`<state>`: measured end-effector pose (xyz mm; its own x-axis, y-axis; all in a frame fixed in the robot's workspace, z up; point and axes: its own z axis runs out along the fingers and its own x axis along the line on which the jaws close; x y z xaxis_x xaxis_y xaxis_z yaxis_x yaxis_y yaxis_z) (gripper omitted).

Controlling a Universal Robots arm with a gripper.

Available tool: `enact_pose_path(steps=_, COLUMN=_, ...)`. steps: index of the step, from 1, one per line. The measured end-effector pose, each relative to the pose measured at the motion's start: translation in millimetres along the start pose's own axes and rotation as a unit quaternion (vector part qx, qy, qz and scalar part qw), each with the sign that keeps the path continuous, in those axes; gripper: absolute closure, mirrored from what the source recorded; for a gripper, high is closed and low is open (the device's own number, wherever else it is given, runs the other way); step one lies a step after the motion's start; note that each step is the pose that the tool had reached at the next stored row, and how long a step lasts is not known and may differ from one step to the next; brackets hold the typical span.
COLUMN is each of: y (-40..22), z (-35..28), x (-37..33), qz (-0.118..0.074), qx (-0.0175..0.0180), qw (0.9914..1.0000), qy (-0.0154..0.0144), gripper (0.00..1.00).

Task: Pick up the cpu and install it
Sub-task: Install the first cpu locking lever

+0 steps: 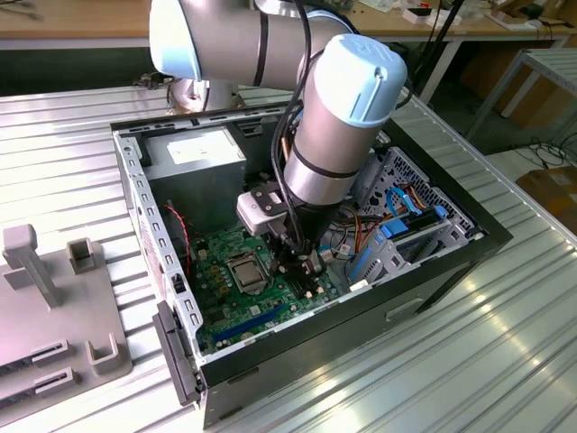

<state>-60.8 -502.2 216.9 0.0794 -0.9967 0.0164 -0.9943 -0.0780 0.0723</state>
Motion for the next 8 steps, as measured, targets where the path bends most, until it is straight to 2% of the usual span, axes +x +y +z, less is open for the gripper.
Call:
enact_pose_path(steps=2, y=1.2, z=-0.1, x=-1.6, qz=0.0, qx=0.0, qw=1.0, qy=0.0, gripper=0.89)
enact_pose_path(steps=5, y=6.1, z=0.2, x=-4.5, qz=0.0, qx=0.0003, qw=1.0, qy=0.0001, gripper=0.89)
enact_pose_path(steps=6, y=8.4, z=0.3, x=-5.7, qz=0.0, qx=0.0006, qw=1.0, qy=0.0001, gripper=0.89)
enact_pose_path(steps=8, y=17.2, z=0.9, x=-9.6, qz=0.0, qx=0.0022, qw=1.0, qy=0.0002, gripper=0.89)
